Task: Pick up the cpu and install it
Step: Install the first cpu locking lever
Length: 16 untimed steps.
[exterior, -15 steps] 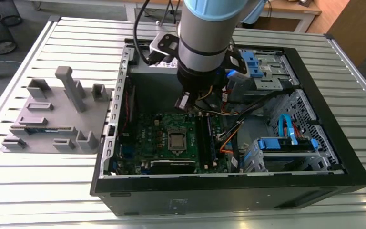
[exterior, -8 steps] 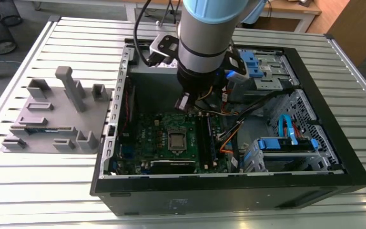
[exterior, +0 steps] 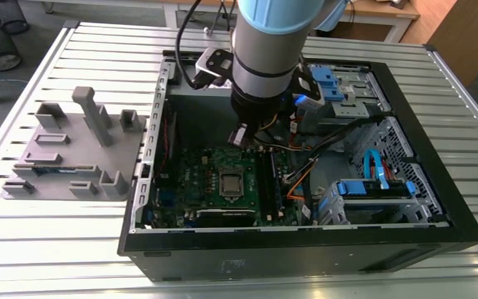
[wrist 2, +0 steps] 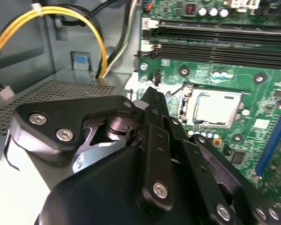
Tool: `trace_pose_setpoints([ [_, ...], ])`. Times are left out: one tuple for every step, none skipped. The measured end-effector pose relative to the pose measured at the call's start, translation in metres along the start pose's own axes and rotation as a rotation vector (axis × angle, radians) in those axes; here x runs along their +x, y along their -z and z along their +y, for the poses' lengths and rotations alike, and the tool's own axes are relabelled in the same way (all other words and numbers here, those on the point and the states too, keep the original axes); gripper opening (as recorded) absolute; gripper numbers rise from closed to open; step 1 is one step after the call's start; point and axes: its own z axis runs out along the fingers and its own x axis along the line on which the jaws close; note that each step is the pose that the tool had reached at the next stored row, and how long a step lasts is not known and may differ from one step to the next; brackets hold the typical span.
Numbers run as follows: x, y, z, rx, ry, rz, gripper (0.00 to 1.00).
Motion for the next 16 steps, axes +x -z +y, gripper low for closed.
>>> trace_pose_setpoints([
  [0.0,-0.0001,-0.0001,0.0057,0.0,0.0111,0.11],
  [0.0,-0.0001,-0.0001,0.0112,0.001,0.0218,0.11],
  [0.0,-0.0001,0.0,0.0167,0.001,0.0324,0.11],
  [0.0,-0.0003,-0.0001,0.0217,0.001,0.042,0.11],
  [0.0,-0.0004,-0.0001,0.0264,0.001,0.0511,0.11],
  [0.0001,-0.0005,-0.0001,0.0308,0.001,0.0595,0.11],
  [0.0001,-0.0006,-0.0001,0.035,0.001,0.0675,0.11],
  [0.0001,-0.0007,-0.0001,0.0383,0.001,0.0739,0.11],
  [0.0001,-0.0009,-0.0001,0.0416,0.001,0.0801,0.11],
  [0.0002,-0.0011,-0.0002,0.0448,0.002,0.0862,0.11],
  [0.0002,-0.0012,-0.0002,0.0479,0.002,0.0923,0.11],
  [0.0002,-0.0014,-0.0002,0.051,0.002,0.0986,0.11],
  [0.0003,-0.0016,-0.0002,0.0541,0.002,0.1044,0.11],
  [0.0003,-0.0019,-0.0002,0.0574,0.002,0.1105,0.11],
  [0.0003,-0.0021,-0.0002,0.0601,0.002,0.1159,0.11],
  [0.0003,-0.0023,-0.0003,0.0617,0.002,0.1191,0.11],
])
